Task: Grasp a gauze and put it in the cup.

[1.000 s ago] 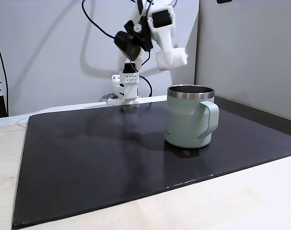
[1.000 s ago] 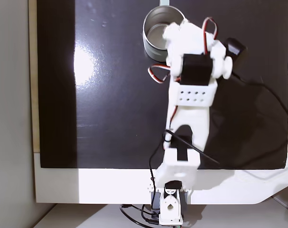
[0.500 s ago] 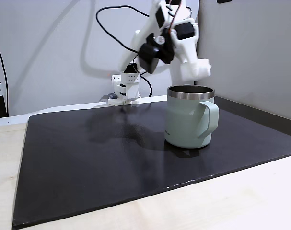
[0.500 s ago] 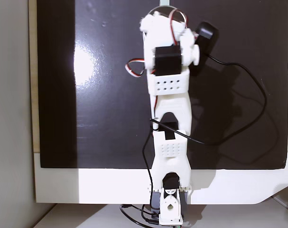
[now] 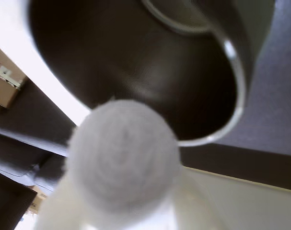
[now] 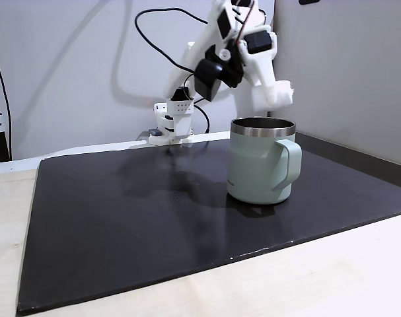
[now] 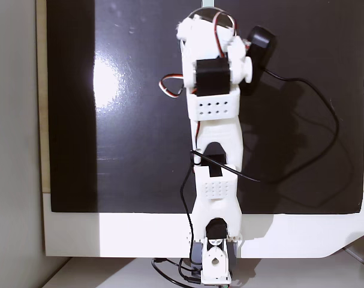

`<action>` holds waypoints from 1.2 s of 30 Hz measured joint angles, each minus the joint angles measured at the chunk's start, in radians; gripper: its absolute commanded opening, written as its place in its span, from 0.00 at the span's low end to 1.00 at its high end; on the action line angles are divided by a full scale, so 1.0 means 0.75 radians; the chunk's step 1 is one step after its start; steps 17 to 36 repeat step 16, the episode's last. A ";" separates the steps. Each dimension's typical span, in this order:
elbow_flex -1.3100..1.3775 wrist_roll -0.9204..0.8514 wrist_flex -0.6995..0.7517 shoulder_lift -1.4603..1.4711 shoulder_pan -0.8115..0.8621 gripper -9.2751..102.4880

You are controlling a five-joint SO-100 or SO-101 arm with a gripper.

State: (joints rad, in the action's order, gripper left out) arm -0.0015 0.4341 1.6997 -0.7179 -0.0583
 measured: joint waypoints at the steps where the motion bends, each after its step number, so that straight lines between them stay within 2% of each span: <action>1: -0.012 0.000 0.000 0.000 0.006 0.37; 3: -0.035 -0.008 0.000 0.002 0.010 0.42; 7: -0.059 -0.008 0.000 0.002 0.002 0.46; 36: -0.061 -0.008 0.000 0.002 0.014 0.45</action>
